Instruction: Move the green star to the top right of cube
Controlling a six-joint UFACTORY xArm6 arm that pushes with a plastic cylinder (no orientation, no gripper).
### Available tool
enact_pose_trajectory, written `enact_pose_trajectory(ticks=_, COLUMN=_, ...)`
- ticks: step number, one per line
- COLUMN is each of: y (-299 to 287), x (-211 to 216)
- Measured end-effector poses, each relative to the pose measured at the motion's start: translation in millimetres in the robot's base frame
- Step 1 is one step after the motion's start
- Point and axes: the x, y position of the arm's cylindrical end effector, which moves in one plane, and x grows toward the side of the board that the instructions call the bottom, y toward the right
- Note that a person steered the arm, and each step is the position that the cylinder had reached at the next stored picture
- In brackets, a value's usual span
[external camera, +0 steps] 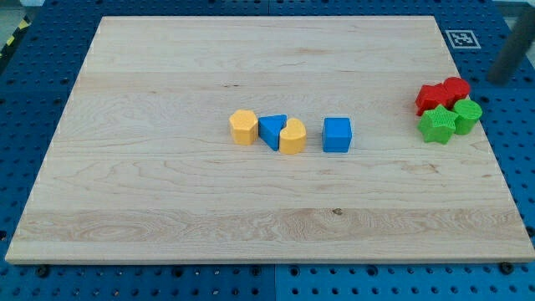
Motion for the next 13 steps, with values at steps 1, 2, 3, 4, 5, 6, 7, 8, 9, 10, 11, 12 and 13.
enact_pose_trajectory(ticks=1, y=-4.8, x=72.0)
enact_pose_trajectory(ticks=2, y=-33.8, x=104.6)
enact_pose_trajectory(ticks=3, y=-77.4, x=105.2)
enact_pose_trajectory(ticks=4, y=-120.2, x=92.3)
enact_pose_trajectory(ticks=5, y=-144.8, x=83.6)
enact_pose_trajectory(ticks=6, y=-120.9, x=109.7)
enact_pose_trajectory(ticks=7, y=-76.2, x=125.1)
enact_pose_trajectory(ticks=8, y=-38.3, x=107.2)
enact_pose_trajectory(ticks=9, y=-41.7, x=93.0)
enact_pose_trajectory(ticks=10, y=-78.1, x=74.3)
enact_pose_trajectory(ticks=11, y=-126.3, x=54.5)
enact_pose_trajectory(ticks=12, y=-161.2, x=45.6)
enact_pose_trajectory(ticks=13, y=-152.2, x=55.5)
